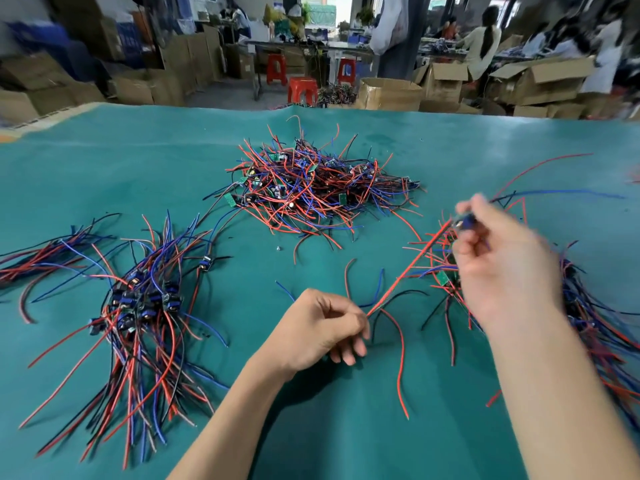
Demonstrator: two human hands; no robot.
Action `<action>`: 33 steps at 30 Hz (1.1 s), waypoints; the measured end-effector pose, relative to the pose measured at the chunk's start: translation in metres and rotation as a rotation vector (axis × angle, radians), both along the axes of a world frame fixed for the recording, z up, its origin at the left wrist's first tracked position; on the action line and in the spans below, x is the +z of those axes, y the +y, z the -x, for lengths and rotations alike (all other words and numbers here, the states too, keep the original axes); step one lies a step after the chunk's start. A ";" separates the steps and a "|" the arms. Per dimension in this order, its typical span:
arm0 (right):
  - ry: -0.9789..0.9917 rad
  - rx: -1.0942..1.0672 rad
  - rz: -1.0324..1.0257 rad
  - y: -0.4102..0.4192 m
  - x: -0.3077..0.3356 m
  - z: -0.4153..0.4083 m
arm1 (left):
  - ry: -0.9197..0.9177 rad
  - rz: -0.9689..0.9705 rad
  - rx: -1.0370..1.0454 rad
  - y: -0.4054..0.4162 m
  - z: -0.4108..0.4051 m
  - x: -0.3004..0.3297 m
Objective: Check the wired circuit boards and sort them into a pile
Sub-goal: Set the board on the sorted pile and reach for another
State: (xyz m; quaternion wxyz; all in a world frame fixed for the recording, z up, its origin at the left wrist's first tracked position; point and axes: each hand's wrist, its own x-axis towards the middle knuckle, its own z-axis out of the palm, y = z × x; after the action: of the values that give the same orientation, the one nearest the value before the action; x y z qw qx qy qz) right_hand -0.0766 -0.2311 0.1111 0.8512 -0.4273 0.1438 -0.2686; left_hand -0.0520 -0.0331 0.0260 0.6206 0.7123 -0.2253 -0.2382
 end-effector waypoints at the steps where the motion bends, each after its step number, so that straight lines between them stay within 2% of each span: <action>1: -0.051 0.044 0.003 0.002 0.014 0.004 | -0.017 -0.029 0.007 -0.001 0.000 -0.001; 5: -0.091 0.331 0.279 0.044 0.056 0.004 | -0.022 -0.066 0.060 -0.005 0.000 -0.003; 10: 0.001 0.653 0.618 0.147 0.052 -0.049 | -0.030 -0.020 0.092 -0.006 0.003 -0.002; 14: 0.190 0.859 1.244 0.194 0.032 -0.097 | -0.045 -0.017 0.090 -0.005 0.004 0.000; 16: 0.237 0.836 1.379 0.187 0.022 -0.121 | -0.032 -0.024 0.091 -0.005 0.001 -0.002; 18: 0.284 0.599 1.476 0.162 0.014 -0.145 | -0.019 -0.034 0.095 -0.005 -0.001 -0.004; 21: 0.468 0.178 1.522 0.107 0.001 -0.173 | -0.013 -0.031 0.086 -0.005 -0.002 -0.005; 24: 0.662 0.027 1.470 0.059 -0.023 -0.185 | -0.010 -0.027 0.081 -0.004 -0.002 -0.004; 26: 0.690 0.070 1.458 0.043 -0.037 -0.187 | -0.001 -0.023 0.082 -0.004 -0.001 -0.004; 33: 0.695 0.438 1.486 0.035 -0.055 -0.202 | 0.011 -0.031 0.088 -0.003 -0.001 -0.003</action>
State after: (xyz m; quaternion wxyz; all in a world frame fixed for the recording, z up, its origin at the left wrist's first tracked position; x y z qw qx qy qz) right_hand 0.1252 -0.1962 0.0562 0.2895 -0.9519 0.0975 0.0242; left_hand -0.0508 -0.0360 0.0232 0.6205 0.7298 -0.1867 -0.2179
